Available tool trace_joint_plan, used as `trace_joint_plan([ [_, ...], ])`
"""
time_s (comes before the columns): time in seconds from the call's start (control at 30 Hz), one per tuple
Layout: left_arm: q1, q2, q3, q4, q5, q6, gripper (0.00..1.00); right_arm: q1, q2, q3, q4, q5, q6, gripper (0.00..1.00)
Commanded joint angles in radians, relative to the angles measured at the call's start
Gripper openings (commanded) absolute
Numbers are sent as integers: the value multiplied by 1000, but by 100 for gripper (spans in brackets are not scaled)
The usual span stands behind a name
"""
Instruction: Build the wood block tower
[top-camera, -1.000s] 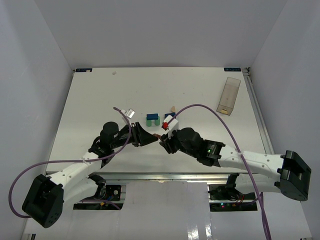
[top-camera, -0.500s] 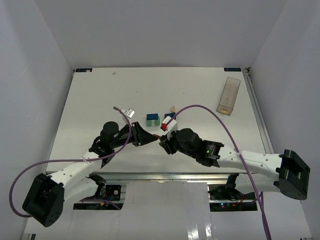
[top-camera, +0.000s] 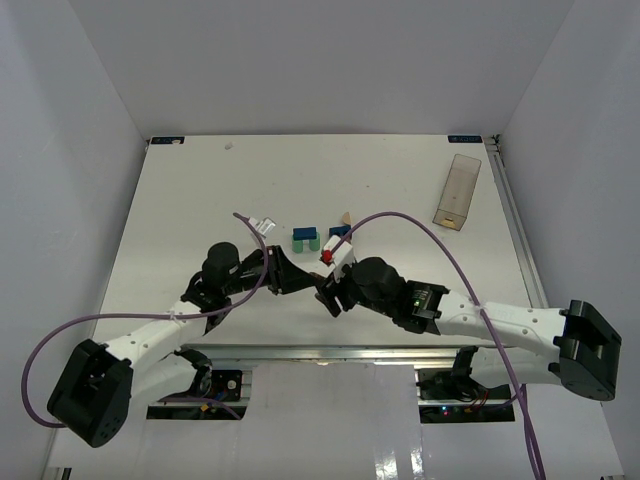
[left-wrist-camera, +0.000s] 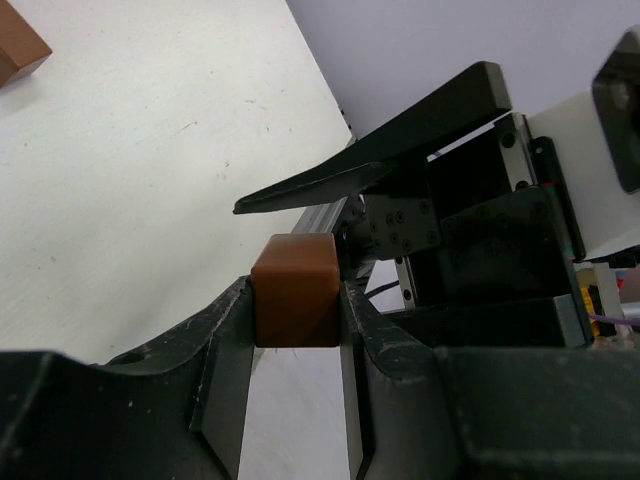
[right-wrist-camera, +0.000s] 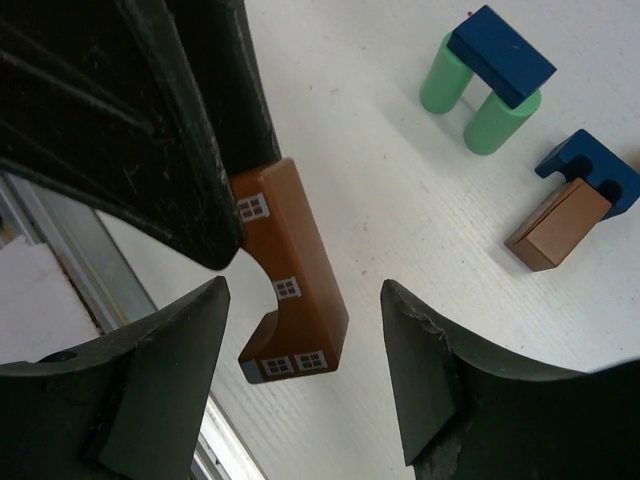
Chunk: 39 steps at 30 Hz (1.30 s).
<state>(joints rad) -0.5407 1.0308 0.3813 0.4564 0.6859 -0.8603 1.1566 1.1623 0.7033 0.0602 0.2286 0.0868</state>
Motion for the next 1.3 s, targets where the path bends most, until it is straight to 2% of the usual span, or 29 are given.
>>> trace_joint_plan([
  [0.0,-2,-66,23,22,31,87,0,-10,-78,45,-102,-127,-36,70],
  [0.23,-4,-69,-19,107,91,144,0,-64,-216,109,-283,-366,-82,70],
  [0.37,-2,-77,-64,176,123,154,0,-214,-257,146,-289,-603,-70,66],
  [0.43,-2,-92,-70,185,142,170,0,-307,-225,183,-289,-747,-43,62],
  [0.53,-5,-134,-78,177,134,210,0,-385,-148,225,-305,-929,-56,61],
  [0.63,-13,-173,-108,232,129,236,0,-411,-48,302,-355,-1076,-84,60],
  [0.8,-18,-182,-166,344,134,237,0,-413,50,311,-350,-1246,-137,60],
  [1.27,-18,-200,-185,425,153,229,0,-395,123,280,-313,-1219,-139,57],
])
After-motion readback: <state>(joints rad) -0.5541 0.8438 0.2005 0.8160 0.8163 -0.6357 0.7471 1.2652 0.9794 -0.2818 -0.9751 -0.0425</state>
